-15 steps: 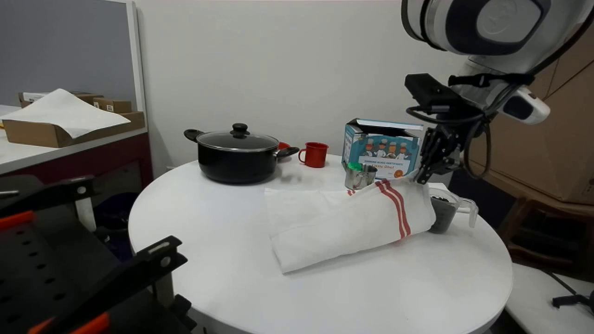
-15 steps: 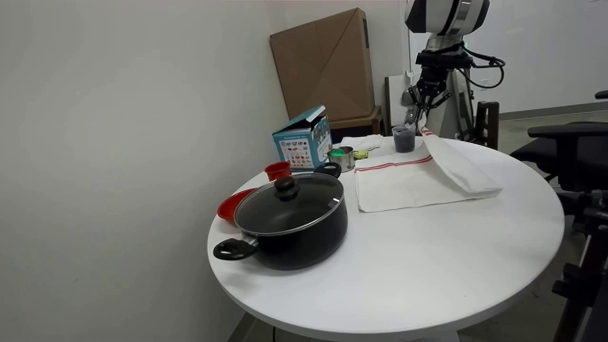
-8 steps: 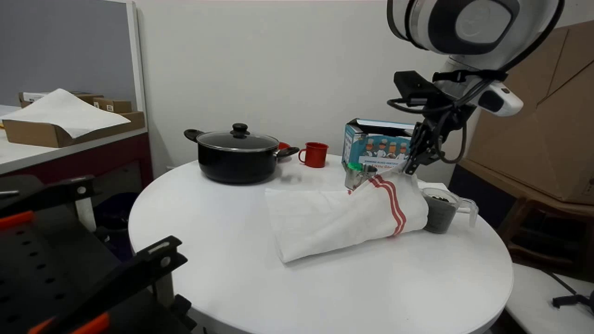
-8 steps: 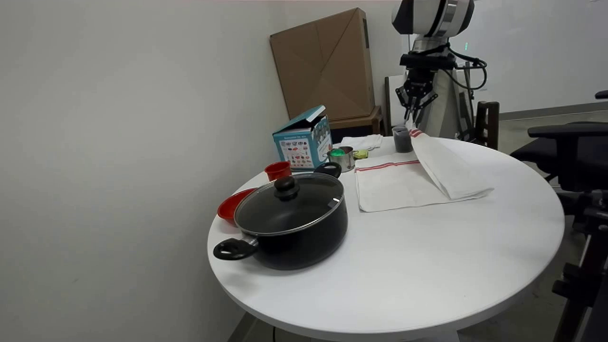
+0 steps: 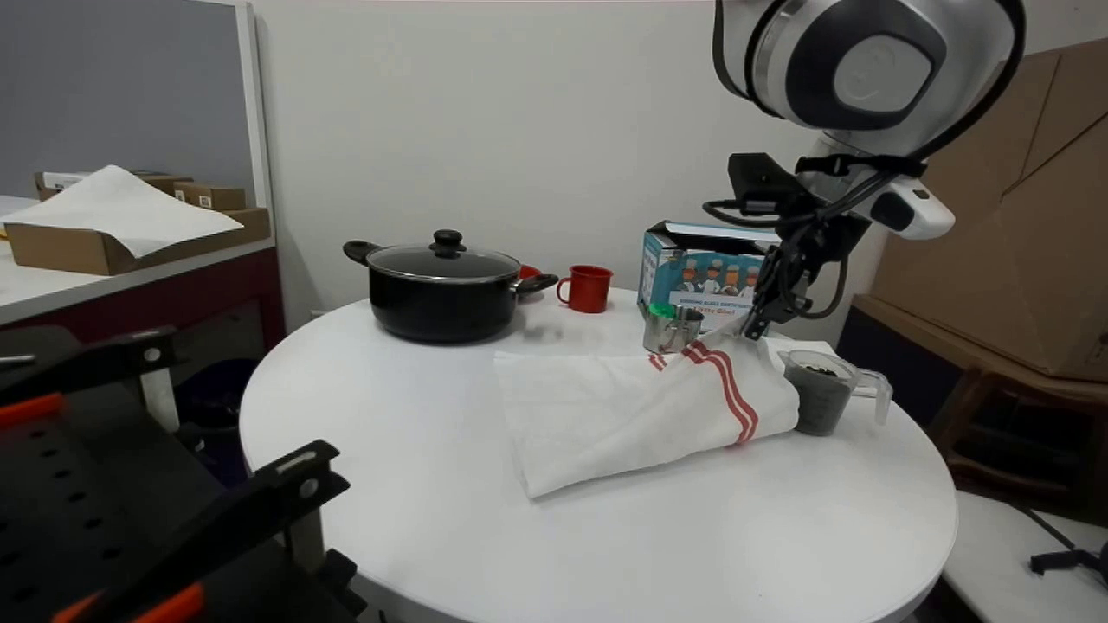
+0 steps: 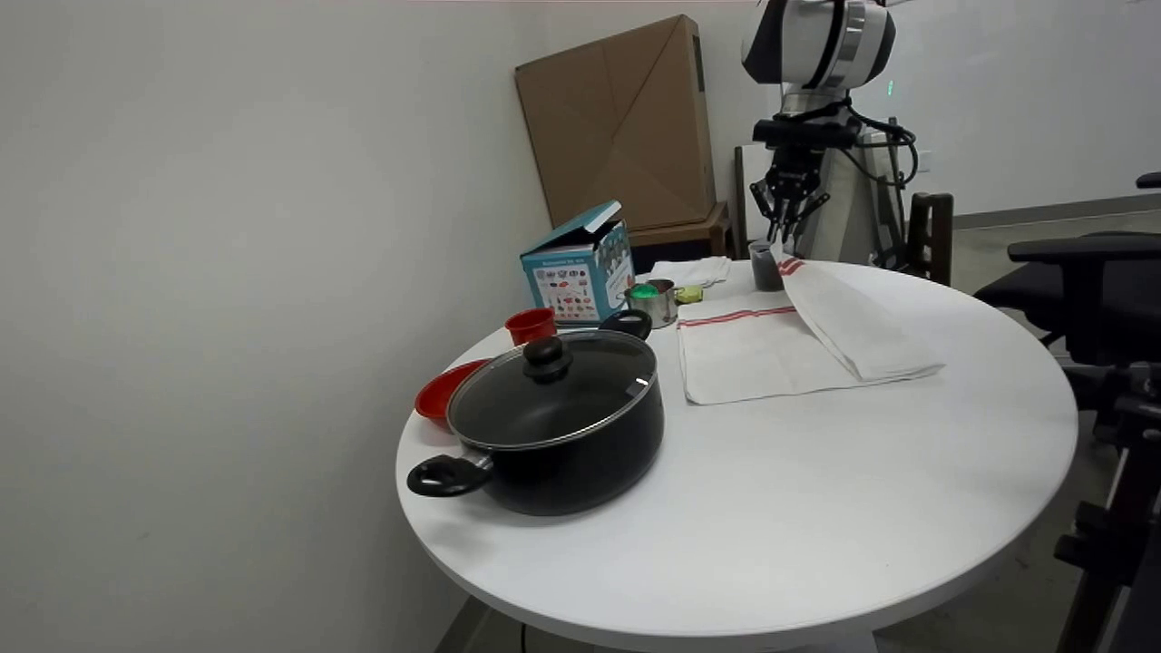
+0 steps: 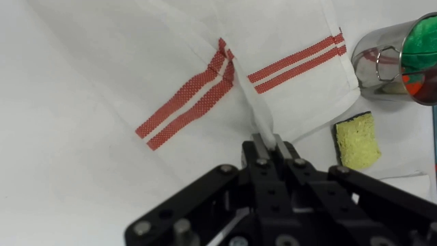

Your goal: Fold the cloth

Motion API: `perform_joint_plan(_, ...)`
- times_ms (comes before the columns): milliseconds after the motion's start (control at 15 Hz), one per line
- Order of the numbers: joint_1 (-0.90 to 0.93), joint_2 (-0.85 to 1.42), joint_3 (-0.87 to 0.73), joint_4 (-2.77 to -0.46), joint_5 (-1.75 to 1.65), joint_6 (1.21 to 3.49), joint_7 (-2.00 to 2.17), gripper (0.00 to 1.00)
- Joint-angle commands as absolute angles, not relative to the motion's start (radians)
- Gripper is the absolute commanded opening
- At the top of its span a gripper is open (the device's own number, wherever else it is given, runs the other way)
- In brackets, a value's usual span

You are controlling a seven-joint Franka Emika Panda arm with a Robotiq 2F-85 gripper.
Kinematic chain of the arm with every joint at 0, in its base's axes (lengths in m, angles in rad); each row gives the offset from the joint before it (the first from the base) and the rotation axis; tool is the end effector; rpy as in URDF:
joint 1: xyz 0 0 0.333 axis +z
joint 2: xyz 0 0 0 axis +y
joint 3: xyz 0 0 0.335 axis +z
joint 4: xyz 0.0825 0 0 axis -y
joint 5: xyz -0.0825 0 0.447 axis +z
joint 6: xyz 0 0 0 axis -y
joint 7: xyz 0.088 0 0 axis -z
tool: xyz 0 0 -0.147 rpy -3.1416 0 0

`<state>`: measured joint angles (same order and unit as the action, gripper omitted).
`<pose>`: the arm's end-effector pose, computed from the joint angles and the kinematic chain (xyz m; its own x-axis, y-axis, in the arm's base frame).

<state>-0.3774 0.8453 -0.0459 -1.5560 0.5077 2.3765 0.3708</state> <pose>0.6977 -0.2909 0.0732 0.4208 -0.8898 -0.1765 -0.8934 -0.3726 -0.2510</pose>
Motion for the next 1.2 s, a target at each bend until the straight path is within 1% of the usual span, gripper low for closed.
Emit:
perform_joint_plan(0,-0.351,0.905,-0.074,-1.488,0.515,2.359,0.426,0.06)
perform_joint_plan(933,-0.317,0.998,-0.086,-1.331,0.499,2.343,0.541,0.04)
perform_joint_plan(1000,-0.316,1.003,-0.088,-1.324,0.497,2.341,0.547,0.31)
perform_joint_plan(1067,-0.316,1.007,-0.089,-1.319,0.497,2.343,0.55,0.33)
perform_joint_plan(1133,-0.316,1.01,-0.09,-1.315,0.496,2.342,0.553,0.39)
